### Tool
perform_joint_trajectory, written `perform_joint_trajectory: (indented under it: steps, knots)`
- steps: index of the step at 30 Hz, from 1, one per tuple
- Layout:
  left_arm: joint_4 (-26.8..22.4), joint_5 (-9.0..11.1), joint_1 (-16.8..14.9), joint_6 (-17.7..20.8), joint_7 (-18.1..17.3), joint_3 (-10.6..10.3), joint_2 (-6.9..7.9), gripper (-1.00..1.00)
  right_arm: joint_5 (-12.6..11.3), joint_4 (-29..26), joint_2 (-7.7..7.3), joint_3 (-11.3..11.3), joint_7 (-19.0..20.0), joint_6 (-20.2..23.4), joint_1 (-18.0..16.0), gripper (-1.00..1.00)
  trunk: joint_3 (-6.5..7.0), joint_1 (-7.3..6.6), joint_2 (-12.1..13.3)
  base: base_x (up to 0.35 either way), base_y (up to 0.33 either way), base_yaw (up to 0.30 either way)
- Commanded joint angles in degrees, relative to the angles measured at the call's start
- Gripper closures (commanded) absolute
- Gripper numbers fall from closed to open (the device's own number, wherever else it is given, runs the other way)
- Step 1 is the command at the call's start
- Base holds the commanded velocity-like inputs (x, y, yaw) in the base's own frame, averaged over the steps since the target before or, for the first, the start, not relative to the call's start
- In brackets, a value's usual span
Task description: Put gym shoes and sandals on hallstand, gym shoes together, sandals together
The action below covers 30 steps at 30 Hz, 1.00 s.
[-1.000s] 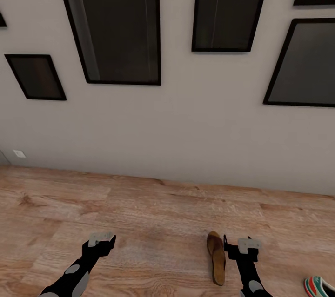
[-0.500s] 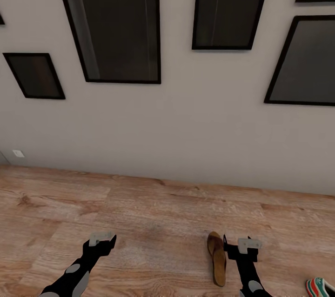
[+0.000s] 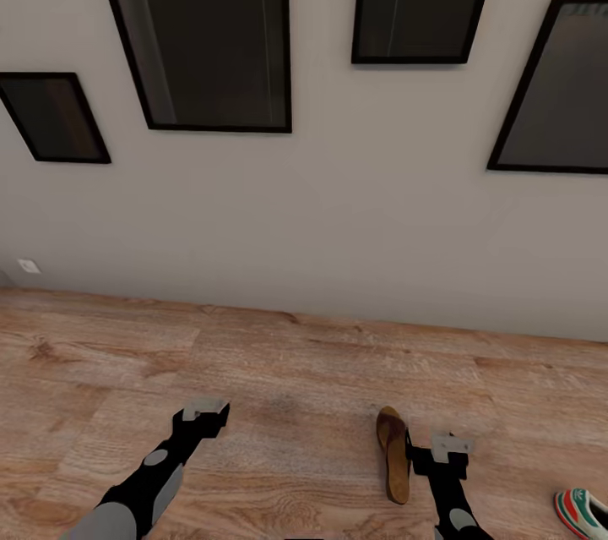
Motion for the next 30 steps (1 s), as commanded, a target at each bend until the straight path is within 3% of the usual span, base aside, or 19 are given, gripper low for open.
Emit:
perform_joint_trajectory:
  steps: [1, 8, 17, 30]
  knots:
    - [-0.3, -0.3, -0.4, 0.5, -0.4, 0.4, -0.20, -1.00, 0.4, 0.0, 0.01, 0.0, -0.4, 0.7, 0.0, -1.00, -0.37, 0.01, 0.0, 0.000, 0.000, 0.000]
    - [-2.0, -0.3, -2.6, 5.2, -0.6, 0.3, -1.89, -1.00, 0.3, -2.4, 0.10, -0.1, 0.3, 7.5, 0.0, -1.00, -2.54, 0.19, -0.1, 0.000, 0.000, 0.000]
    - [-3.1, -0.3, -3.4, 7.2, -0.6, 0.3, -3.70, -1.00, 0.3, -8.7, 0.12, -0.1, 3.0, 14.9, 0.0, -1.00, -5.34, 0.42, -0.2, 0.000, 0.000, 0.000]
    - [-3.3, -0.3, -3.4, 7.5, -0.6, 0.1, -3.75, -1.00, 0.3, -10.9, 0.12, -0.2, 3.7, 17.7, 0.0, -1.00, -9.40, 0.76, -0.4, 0.000, 0.000, 0.000]
